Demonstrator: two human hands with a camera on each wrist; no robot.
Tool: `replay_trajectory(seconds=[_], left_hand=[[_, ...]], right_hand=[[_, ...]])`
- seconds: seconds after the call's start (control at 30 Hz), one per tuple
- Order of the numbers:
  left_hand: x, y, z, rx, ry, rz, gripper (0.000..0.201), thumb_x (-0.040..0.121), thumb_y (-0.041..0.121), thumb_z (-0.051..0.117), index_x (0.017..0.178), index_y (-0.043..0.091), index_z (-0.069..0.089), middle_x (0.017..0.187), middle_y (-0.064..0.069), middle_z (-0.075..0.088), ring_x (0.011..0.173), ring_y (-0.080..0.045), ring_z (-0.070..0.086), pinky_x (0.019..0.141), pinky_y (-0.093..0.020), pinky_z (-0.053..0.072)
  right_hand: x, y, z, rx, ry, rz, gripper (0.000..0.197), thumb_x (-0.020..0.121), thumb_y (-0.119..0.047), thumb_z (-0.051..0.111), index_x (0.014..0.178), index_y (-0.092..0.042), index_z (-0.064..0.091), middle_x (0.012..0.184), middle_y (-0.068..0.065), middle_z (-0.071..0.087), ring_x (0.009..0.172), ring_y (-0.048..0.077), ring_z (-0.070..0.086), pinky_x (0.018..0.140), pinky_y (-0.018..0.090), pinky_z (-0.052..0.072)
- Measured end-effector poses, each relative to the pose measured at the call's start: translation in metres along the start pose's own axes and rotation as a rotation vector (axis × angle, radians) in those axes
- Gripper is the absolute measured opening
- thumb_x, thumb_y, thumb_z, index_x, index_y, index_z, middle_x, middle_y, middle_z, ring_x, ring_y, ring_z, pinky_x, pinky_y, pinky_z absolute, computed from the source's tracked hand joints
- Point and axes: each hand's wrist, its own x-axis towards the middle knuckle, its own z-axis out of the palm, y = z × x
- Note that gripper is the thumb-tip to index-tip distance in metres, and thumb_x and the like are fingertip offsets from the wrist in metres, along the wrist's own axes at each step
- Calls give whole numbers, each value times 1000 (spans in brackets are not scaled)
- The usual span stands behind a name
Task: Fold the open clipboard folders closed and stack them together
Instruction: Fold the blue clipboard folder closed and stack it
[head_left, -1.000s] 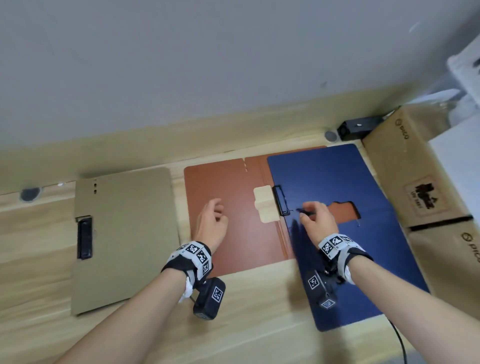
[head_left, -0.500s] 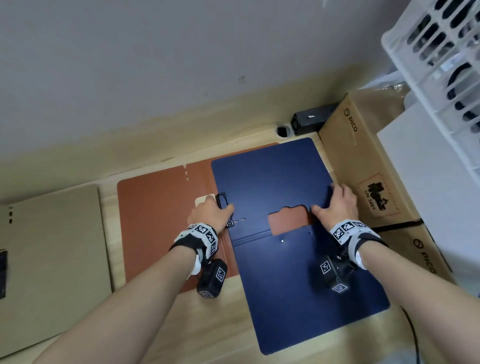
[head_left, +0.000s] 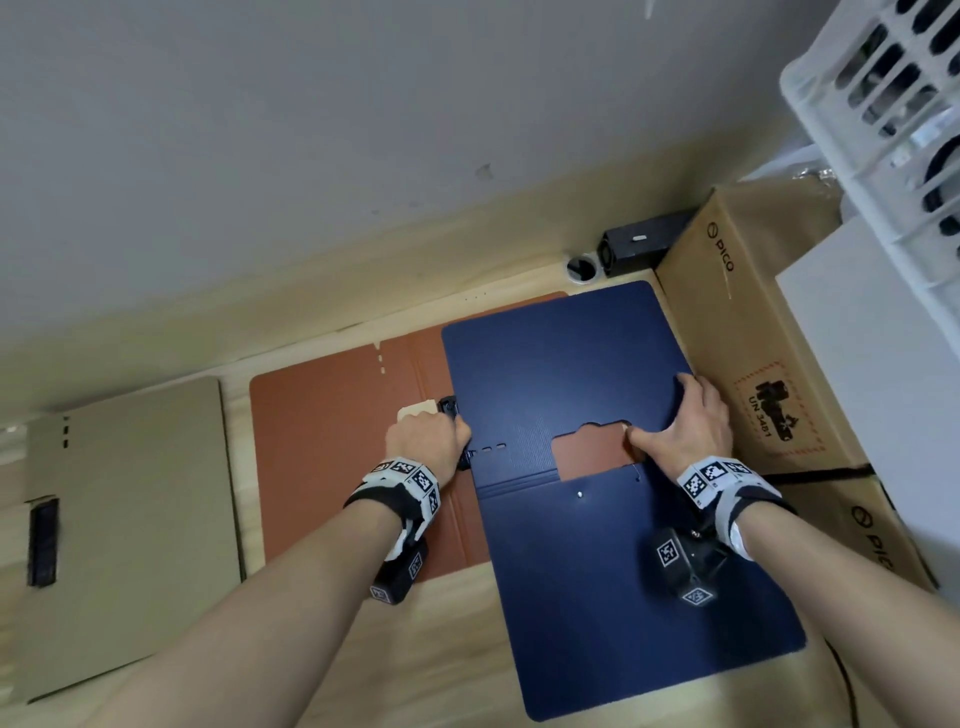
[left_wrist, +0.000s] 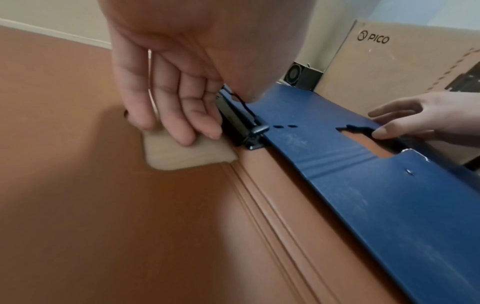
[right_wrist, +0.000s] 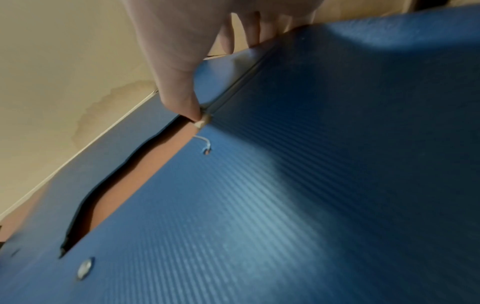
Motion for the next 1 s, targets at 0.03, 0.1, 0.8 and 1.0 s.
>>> replay_trajectory(seconds=[0.03, 0.1, 0.8, 1.0], left_hand=[[-2, -2, 0, 3, 7, 2, 32, 99, 33, 35, 94, 16, 62, 93, -11, 70, 88, -34, 65, 63, -32, 41], [-4, -7, -1, -33, 17, -33, 44, 100, 44, 31, 76, 15, 55, 88, -11, 70, 83, -32, 64, 63, -32, 42], [-69, 23, 29, -1041, -216, -256, 18, 91, 25, 54, 77, 14, 49, 57, -6, 62, 43, -20, 53, 44, -26, 46], [-103, 6, 19, -1206, -223, -195, 12, 95, 17, 55, 84, 15, 50, 59, 0, 58, 47, -12, 50, 42, -23, 38]], right_hand=[[0, 0, 0, 7, 11, 1, 99, 58, -50, 80, 138, -15, 35, 145, 12, 37, 130, 37, 37, 109, 49, 35], [-1, 1, 0, 14, 15, -1, 99, 58, -49, 81, 138, -15, 35, 144, 12, 38, 129, 36, 37, 109, 49, 34], [-94, -58, 30, -30, -300, -304, 40, 85, -51, 59, 88, -12, 63, 83, 2, 63, 85, 24, 53, 80, 36, 43], [-109, -75, 33, -48, -311, -273, 42, 81, -53, 65, 94, -15, 55, 84, 0, 63, 91, 24, 58, 86, 35, 27]])
